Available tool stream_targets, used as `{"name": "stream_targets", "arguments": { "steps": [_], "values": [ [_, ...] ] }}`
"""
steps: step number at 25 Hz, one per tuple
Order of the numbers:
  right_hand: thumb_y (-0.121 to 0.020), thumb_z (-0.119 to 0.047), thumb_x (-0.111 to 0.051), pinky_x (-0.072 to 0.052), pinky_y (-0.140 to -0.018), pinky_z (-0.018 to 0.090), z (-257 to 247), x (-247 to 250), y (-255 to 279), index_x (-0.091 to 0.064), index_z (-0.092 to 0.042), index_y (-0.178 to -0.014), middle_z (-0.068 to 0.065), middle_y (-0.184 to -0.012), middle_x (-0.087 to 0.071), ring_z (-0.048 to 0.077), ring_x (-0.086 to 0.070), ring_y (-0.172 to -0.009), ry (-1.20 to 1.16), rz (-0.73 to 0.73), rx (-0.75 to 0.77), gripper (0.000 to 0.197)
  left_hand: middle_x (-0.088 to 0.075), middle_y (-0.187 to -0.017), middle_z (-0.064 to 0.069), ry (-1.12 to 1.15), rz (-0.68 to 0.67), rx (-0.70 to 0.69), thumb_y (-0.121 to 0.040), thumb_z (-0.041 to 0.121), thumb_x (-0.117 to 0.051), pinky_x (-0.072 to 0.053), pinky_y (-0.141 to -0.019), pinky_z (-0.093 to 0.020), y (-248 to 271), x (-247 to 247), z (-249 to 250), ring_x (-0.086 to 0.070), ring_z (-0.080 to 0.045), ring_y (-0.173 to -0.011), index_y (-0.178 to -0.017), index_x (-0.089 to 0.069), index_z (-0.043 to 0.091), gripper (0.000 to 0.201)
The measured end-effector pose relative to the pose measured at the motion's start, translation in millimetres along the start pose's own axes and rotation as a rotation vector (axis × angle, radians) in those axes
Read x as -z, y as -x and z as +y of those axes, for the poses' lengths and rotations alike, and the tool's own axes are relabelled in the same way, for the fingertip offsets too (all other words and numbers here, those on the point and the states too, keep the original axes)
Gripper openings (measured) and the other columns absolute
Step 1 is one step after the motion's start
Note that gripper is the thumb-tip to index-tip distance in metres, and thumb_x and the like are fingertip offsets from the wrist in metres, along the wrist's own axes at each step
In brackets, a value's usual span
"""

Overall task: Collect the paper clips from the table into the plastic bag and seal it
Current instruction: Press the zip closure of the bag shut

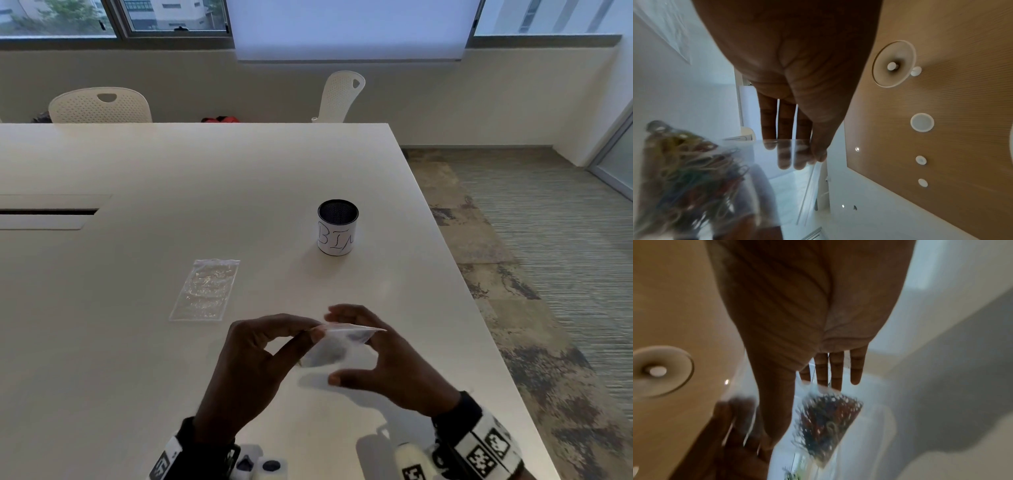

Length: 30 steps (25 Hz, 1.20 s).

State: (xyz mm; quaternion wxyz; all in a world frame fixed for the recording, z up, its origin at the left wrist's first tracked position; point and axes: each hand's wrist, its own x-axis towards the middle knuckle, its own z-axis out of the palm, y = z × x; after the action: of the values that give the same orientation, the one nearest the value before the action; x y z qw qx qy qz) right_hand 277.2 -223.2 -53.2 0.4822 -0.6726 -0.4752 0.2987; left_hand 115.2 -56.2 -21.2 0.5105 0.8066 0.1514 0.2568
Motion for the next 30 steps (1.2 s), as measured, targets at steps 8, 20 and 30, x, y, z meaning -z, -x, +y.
{"name": "stream_targets", "arguments": {
  "steps": [8,20,30],
  "values": [
    [-0.09,-0.008,-0.079,-0.061,-0.096,0.041,-6,-27,-20,-0.068,-0.004,-0.119,0.011,-0.117,-0.074,0.027,-0.074,-0.108,-0.198,-0.151,-0.011,0.032,-0.083,-0.081,-0.01,0.25,0.284,0.096,-0.083,0.016,-0.075,-0.062,-0.072,-0.044,-2,16,-8,-0.078,-0.032,-0.072,-0.092,-0.085,0.015,0.013],
    [-0.082,-0.003,-0.082,-0.064,-0.086,0.042,24,-34,-112,-0.071,-0.006,-0.104,0.012,-0.096,-0.076,0.026,-0.075,-0.09,-0.065,0.027,-0.345,0.025,-0.081,-0.111,0.005,0.217,0.431,0.259,-0.096,0.007,-0.069,-0.06,-0.091,-0.044,15,38,-36,-0.077,-0.019,-0.1,-0.119,-0.071,0.026,0.03],
    [-0.084,-0.035,-0.08,-0.046,-0.108,0.041,29,-43,-140,-0.043,-0.012,-0.141,0.01,-0.133,-0.056,0.026,-0.054,-0.121,0.603,0.36,-0.149,0.072,-0.083,-0.095,-0.006,0.157,0.433,0.314,-0.097,0.003,-0.066,-0.062,-0.075,-0.036,43,49,-56,-0.079,-0.022,-0.08,-0.118,-0.067,0.02,0.027]
  ]
}}
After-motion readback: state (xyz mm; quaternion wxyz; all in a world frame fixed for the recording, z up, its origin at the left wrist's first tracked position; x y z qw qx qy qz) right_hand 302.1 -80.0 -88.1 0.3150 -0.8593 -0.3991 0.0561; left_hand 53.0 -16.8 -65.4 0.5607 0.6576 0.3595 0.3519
